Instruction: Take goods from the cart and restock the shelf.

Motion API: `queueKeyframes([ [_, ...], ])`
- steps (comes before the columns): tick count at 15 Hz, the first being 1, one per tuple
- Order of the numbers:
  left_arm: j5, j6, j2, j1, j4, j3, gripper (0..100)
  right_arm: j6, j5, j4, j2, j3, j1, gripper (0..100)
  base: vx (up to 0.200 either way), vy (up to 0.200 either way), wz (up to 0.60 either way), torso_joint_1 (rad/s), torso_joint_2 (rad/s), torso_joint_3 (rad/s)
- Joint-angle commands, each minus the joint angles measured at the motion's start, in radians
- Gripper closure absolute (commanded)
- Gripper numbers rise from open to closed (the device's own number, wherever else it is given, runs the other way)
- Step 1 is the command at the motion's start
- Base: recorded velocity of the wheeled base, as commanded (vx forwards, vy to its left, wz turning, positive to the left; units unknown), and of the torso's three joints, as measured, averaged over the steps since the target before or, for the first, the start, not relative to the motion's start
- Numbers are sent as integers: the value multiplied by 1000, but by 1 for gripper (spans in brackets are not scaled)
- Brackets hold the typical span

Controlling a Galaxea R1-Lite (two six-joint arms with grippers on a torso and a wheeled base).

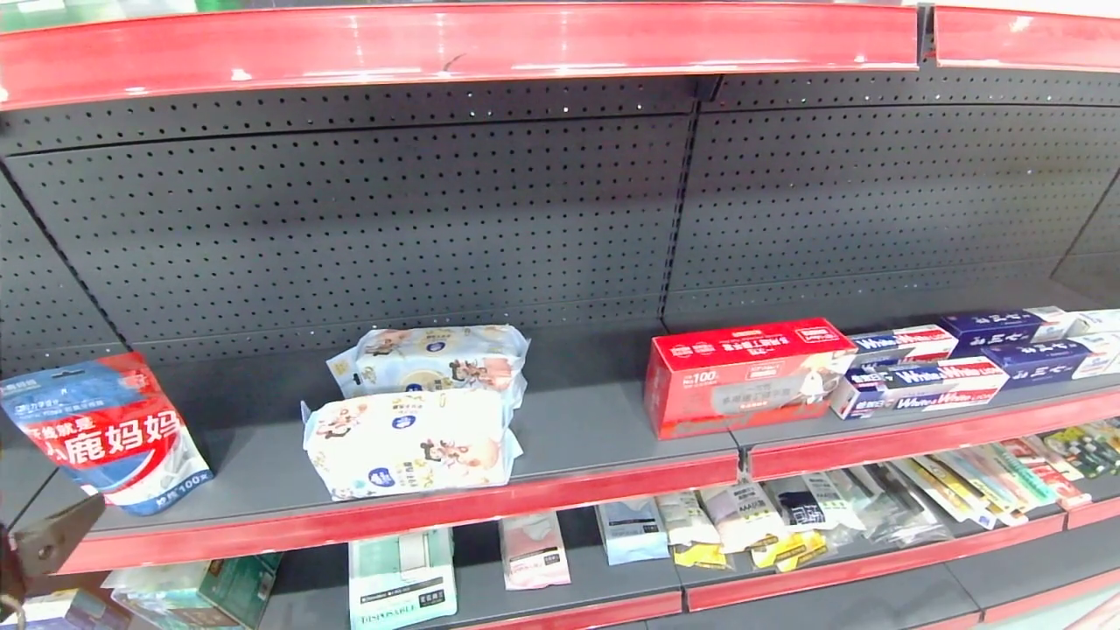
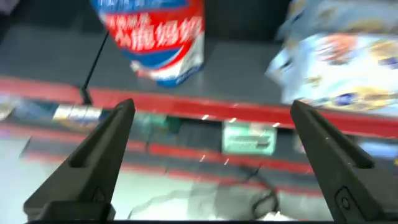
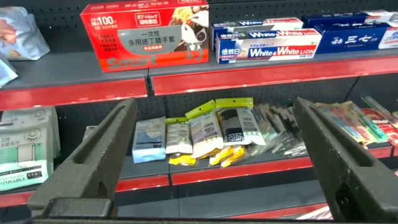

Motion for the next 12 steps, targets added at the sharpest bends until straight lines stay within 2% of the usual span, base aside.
queueKeyframes([
  [1,16,18,280,34,-5,-48,0,0,0,0,1,0,0,0,0,0,0,0,0,0],
  [4,-46,10,395,40,-68,-48,0,0,0,0,1,0,0,0,0,0,0,0,0,0],
  [9,-64,13,576,31,-262,-57,0,0,0,0,1,0,0,0,0,0,0,0,0,0],
  [12,-70,12,634,5,-269,-88,0,0,0,0,1,0,0,0,0,0,0,0,0,0],
])
